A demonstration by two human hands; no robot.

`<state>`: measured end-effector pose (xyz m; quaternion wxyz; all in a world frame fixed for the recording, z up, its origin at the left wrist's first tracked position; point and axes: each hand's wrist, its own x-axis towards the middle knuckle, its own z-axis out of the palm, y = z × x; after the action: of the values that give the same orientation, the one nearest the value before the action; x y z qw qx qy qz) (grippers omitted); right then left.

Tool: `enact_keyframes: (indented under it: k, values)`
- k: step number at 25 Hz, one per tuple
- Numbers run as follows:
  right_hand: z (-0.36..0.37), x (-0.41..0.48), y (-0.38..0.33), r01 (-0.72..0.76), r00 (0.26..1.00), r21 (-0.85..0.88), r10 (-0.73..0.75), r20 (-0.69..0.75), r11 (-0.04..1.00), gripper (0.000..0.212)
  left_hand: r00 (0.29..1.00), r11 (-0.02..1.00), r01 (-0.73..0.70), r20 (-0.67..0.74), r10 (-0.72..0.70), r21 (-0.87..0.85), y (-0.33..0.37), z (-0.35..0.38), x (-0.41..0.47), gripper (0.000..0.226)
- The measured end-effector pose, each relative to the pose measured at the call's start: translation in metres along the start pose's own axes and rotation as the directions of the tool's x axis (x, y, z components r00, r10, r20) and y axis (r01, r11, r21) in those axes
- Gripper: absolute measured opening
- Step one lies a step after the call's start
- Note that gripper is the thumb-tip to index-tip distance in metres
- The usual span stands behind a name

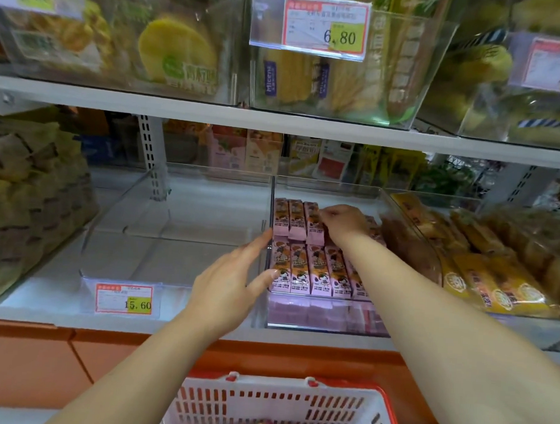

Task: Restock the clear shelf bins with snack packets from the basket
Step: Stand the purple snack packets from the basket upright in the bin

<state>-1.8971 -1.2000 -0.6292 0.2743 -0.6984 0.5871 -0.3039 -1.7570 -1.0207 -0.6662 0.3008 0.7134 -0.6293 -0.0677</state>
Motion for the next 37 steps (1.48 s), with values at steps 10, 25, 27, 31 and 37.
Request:
enact_keyframes:
  k: [10,25,27,31,37]
  values:
    - [0.013,-0.197,0.058,0.286,0.921,0.552,-0.065,-0.385,0.783,0.029,0.993,1.0,-0.002,-0.114,0.005,0.024,-0.053,0.049,-0.138,0.043]
    - [0.131,-0.283,0.222,-0.22,0.617,-0.201,0.296,0.729,0.954,0.037,0.498,0.698,0.19,0.545,-0.675,0.69,-0.139,0.174,-0.235,0.097]
    - [0.13,-0.285,0.224,-0.226,0.618,-0.202,0.301,0.726,0.953,0.034,0.582,0.675,0.092,0.511,-0.633,0.732,-0.136,0.175,-0.236,0.094]
    - [0.131,-0.291,0.227,-0.238,0.618,-0.188,0.297,0.728,0.953,0.032,0.646,0.665,0.0,0.508,-0.57,0.747,-0.132,0.178,-0.241,0.084]
    - [0.127,-0.3,0.226,-0.259,0.61,-0.161,0.291,0.737,0.952,0.028,0.6,0.737,0.147,0.533,-0.596,0.66,-0.139,0.174,-0.245,0.084]
